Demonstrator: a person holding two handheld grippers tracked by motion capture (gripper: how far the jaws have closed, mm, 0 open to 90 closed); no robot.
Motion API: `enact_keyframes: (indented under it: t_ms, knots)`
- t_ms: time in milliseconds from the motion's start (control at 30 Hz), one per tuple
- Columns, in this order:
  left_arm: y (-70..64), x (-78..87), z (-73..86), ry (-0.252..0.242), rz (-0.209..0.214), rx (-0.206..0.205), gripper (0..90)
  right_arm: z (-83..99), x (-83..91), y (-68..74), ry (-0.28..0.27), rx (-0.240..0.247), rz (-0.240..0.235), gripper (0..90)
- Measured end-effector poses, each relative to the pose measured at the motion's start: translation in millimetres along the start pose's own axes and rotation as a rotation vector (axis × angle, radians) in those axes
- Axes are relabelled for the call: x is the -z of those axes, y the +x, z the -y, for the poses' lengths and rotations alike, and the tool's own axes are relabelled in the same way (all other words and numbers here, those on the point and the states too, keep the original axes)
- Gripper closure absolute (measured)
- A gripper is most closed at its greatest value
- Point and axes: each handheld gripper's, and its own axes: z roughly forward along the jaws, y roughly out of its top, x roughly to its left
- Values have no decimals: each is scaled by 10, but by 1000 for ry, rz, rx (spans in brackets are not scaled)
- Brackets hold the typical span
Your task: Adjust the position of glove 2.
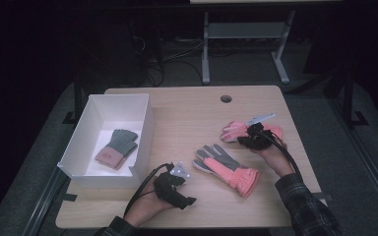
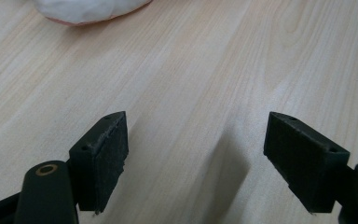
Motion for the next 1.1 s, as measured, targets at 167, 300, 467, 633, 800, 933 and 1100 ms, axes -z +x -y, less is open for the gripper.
enact_keyframes:
  t_ms: [167,300,467,633,800,933,1100]
  knots:
    - [6,-1,0,5,-2,3,215,-28,262,-319,-61,-35,63,900]
    - [3,-10,-5,9,0,1,215,-39,362,-661,-63,-94,129,900]
    - [10,-19,1,9,4,6,215,-37,364,-1028,-74,-165,187,900]
    - [14,-17,2,9,6,7,215,3,236,-1198,-14,-191,207,900]
    - [15,-15,4,9,8,5,215,59,133,-1204,42,-186,202,900]
    - [16,-13,4,11,8,4,215,116,176,-1124,66,-184,181,900]
    - [8,-13,2,10,8,6,215,207,264,-980,85,-143,150,900]
